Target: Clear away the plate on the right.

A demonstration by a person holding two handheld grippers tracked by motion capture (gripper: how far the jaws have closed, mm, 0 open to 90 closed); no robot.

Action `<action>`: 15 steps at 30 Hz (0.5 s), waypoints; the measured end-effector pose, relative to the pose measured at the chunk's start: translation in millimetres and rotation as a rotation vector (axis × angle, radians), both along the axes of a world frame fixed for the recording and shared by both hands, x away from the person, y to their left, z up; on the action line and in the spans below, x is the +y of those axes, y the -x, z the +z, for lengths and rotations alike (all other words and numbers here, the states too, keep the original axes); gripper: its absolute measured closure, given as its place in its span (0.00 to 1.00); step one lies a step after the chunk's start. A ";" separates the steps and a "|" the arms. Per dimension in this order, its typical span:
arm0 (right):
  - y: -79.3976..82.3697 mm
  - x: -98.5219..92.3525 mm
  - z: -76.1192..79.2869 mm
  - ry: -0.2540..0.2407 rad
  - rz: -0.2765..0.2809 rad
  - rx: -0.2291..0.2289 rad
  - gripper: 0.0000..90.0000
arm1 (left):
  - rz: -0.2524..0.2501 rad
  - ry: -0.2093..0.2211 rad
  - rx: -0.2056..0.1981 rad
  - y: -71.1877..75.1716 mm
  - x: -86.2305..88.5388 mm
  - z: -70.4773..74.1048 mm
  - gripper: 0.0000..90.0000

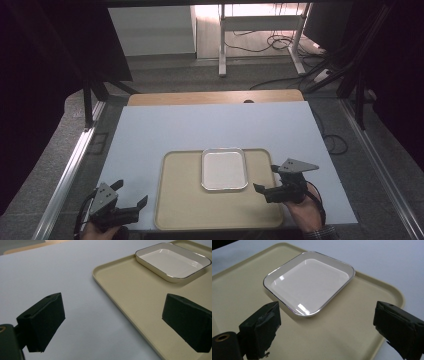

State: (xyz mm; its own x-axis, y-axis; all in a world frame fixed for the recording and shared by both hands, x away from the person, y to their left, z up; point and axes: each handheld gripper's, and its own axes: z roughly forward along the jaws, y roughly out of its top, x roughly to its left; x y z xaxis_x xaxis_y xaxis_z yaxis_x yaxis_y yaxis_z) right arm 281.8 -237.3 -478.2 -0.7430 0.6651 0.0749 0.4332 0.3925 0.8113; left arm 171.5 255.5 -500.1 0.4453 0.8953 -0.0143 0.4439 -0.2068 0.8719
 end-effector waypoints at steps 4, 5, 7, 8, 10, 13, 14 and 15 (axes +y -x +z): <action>3.5 -10.7 -0.9 0.001 -0.028 0.004 0.09 | 0.000 0.001 0.001 0.0 0.0 0.0 0.05; 4.0 -12.3 -1.0 -0.001 -0.032 0.002 0.09 | 0.000 0.001 0.000 0.0 0.0 0.0 0.05; 4.7 -14.6 -0.9 -0.001 -0.037 0.000 0.09 | 0.000 0.000 0.000 0.0 0.0 0.0 0.05; 5.4 -17.1 -0.8 -0.003 -0.043 -0.001 0.09 | 0.001 0.000 0.000 0.0 -0.1 0.0 0.05; 7.3 -22.9 -0.7 -0.005 -0.057 -0.003 0.09 | 0.000 -0.001 -0.001 0.0 -0.2 0.0 0.05; 9.5 -30.3 -0.5 -0.007 -0.077 -0.004 0.09 | 0.001 -0.001 -0.001 0.0 -0.3 0.0 0.05; 11.2 -36.2 -0.4 -0.006 -0.094 -0.007 0.09 | 0.001 -0.001 -0.001 0.0 -0.3 0.0 0.05; 12.0 -39.1 -0.5 -0.005 -0.102 -0.009 0.09 | 0.001 -0.001 -0.001 0.0 -0.4 0.0 0.05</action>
State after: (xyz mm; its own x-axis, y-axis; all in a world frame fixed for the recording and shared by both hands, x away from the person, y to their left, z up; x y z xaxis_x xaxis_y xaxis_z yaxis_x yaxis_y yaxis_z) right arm 269.9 -276.5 -478.7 -0.6724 0.7367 0.0722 0.4630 0.3425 0.8175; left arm 171.5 255.1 -500.1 0.4447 0.8956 -0.0128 0.4429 -0.2075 0.8722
